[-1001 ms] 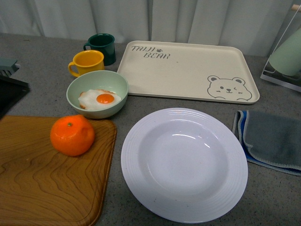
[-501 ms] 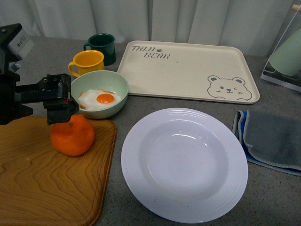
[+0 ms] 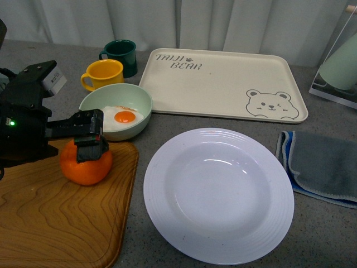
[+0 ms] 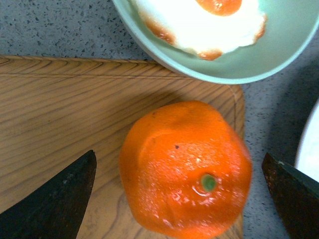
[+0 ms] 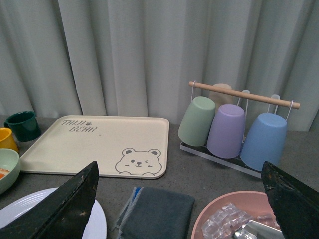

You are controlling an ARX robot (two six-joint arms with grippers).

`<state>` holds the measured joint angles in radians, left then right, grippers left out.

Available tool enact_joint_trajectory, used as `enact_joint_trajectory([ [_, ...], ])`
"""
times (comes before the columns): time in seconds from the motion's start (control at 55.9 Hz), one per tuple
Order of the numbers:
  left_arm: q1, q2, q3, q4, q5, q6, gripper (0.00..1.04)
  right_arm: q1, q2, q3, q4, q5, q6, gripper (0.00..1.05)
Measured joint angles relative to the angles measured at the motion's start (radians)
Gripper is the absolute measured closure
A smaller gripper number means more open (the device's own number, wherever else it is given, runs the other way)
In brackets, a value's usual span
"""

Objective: Place orange and plate with both arms

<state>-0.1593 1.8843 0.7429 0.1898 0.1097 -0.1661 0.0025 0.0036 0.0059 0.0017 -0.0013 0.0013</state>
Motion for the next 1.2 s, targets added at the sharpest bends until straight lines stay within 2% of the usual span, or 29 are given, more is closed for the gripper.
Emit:
enact_joint_trajectory([
  [0.161,0.000,0.015,0.001,0.000,-0.002,0.007,0.40,0.000,0.000,0.000,0.000,0.000,0.000,0.09],
  [0.304,-0.011,0.004,0.001,0.000,0.011,-0.001,0.48,0.000,0.000,0.000,0.000,0.000,0.000,0.09],
  [0.644,-0.209,-0.077,0.045,-0.016,0.030,-0.067,0.50,0.000,0.000,0.000,0.000,0.000,0.000,0.09],
  [0.93,-0.370,0.024,0.140,-0.004,0.020,-0.103,0.50,0.000,0.000,0.000,0.000,0.000,0.000,0.09],
  [1.037,-0.405,0.095,0.175,0.001,0.010,-0.112,0.50,0.000,0.000,0.000,0.000,0.000,0.000,0.09],
  [1.198,-0.410,0.150,0.202,0.001,0.002,-0.120,0.51,0.000,0.000,0.000,0.000,0.000,0.000,0.09],
])
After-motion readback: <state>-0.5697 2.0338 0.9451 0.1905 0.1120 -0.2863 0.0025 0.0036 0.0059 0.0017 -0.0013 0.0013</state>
